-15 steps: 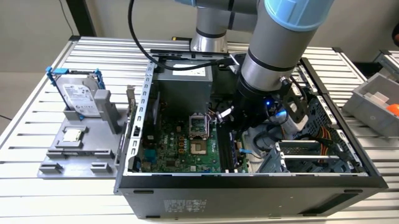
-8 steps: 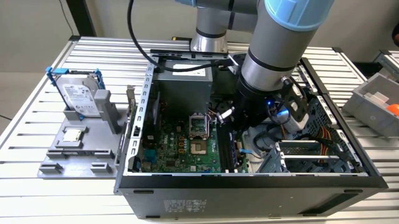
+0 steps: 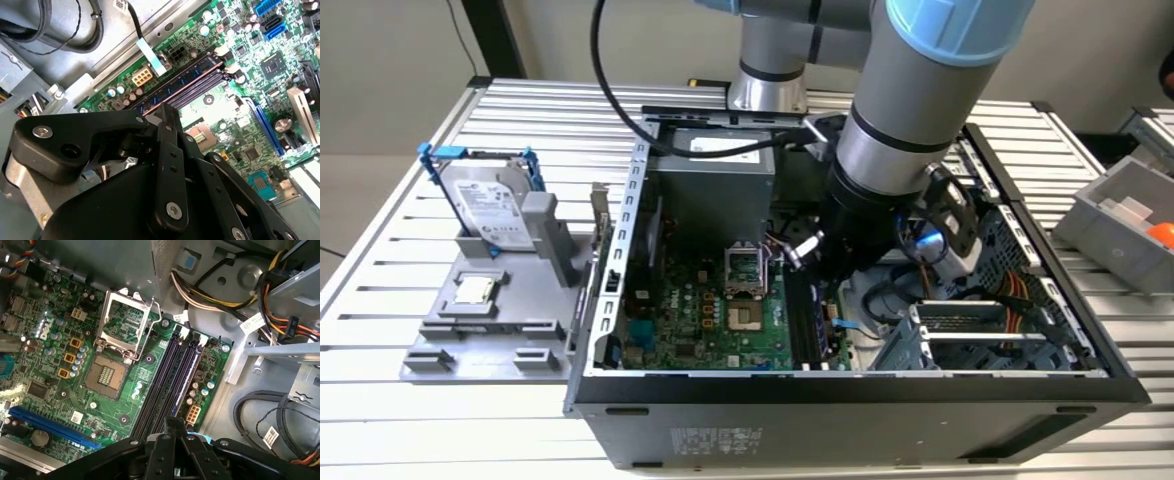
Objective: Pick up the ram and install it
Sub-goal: 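Press down the ram until it locks into place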
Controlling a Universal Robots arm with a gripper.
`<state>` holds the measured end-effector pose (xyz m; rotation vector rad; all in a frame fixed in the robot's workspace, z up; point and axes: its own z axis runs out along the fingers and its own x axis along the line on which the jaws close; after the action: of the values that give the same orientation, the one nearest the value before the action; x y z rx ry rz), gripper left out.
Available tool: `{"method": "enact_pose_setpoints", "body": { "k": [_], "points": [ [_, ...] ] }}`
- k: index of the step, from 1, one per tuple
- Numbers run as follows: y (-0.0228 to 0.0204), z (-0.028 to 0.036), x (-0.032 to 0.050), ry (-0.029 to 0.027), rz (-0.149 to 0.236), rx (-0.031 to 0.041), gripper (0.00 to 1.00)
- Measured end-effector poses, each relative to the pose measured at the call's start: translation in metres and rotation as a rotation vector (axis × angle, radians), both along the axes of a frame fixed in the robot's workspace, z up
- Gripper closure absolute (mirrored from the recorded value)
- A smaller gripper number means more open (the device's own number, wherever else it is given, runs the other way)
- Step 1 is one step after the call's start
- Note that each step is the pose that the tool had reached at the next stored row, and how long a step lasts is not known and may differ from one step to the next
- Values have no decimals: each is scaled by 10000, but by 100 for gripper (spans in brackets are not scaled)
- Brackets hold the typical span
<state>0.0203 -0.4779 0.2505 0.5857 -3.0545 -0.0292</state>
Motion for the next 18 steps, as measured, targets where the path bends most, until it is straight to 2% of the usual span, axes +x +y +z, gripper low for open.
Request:
{"method": "enact_pose_setpoints", "body": {
  "k": [13, 18],
  "points": [
    [0, 0, 0, 0, 934, 1, 100],
    [0, 0, 0, 0, 1060, 0, 100]
  ]
}}
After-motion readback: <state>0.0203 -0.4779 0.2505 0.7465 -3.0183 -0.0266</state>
